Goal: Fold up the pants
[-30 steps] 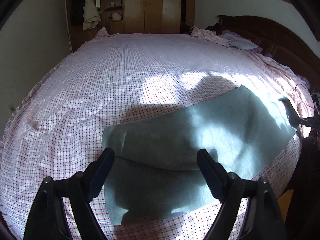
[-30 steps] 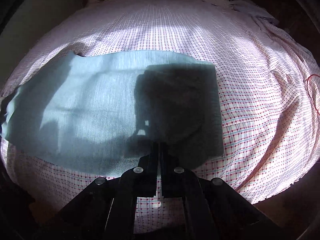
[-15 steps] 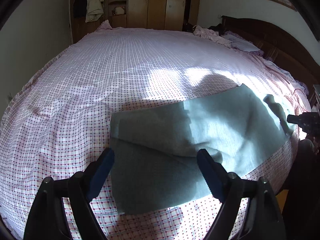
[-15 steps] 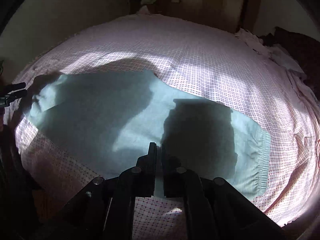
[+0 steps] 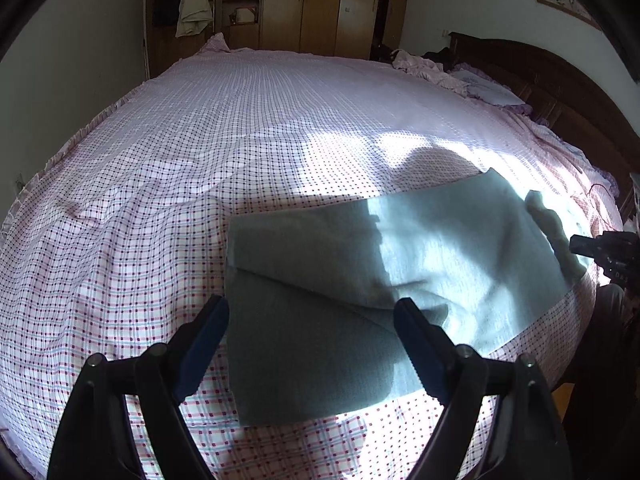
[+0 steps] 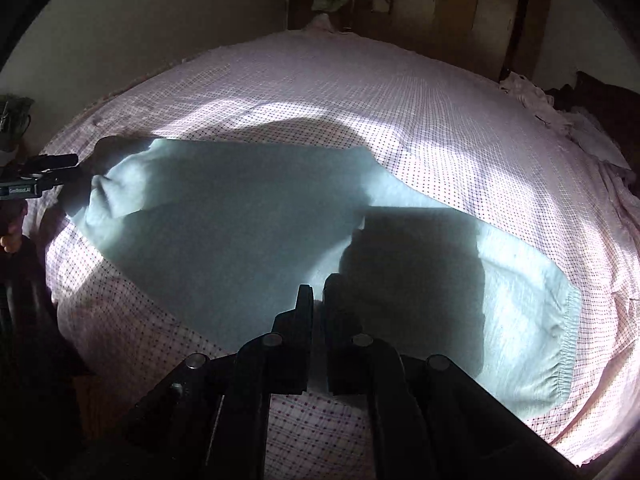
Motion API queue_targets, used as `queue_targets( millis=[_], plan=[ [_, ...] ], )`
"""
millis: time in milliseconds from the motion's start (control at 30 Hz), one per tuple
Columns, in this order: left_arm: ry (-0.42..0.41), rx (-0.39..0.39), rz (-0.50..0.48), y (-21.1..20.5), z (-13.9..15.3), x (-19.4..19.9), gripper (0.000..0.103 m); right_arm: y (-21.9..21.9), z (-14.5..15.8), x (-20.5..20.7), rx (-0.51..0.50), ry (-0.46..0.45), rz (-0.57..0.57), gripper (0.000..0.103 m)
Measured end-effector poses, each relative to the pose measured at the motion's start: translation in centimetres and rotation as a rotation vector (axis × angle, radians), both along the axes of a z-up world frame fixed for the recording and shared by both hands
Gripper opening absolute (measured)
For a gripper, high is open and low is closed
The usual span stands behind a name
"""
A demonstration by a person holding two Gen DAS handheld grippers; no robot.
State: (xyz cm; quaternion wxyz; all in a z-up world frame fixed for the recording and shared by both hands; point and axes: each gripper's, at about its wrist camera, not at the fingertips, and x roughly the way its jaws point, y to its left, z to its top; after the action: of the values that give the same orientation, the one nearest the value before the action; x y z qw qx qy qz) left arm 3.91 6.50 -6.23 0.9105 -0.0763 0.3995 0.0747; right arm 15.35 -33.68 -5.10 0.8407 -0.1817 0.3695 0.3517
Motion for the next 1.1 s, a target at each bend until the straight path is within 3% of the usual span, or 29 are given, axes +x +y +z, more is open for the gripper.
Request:
queue_targets(
  millis=[200,367,633,867,1100],
  plan=[
    [0.003,-0.031,0.06,1.4,-0.3,-0.7,0.088,5.7,0.3,-2.3,0.01,-0.044,0.147,0.0],
    [0.023,-0.077,0.114,3.0,-0.8,-1.2,0.088,11.5,-0.4,-4.6,0.047,-0.012,0.28,0.0],
    [0.021,-0.102,0.208,5.2,-1.1,-3.7,0.088,20.9,-1.6,-9.8,0.094,-0.034,0.557,0.0],
    [-0.032,-0.136,0.251,6.4,-0.3,-5.2,0.088,27.4,-2.8,-9.8,0.068,-0.039,0.603,0.0],
    [-0.013,-0.16,0.245,6.8,-1.0,-5.1,0.088,29.5,-2.2,-8.4,0.052,-0.069,0.589,0.003]
  ],
)
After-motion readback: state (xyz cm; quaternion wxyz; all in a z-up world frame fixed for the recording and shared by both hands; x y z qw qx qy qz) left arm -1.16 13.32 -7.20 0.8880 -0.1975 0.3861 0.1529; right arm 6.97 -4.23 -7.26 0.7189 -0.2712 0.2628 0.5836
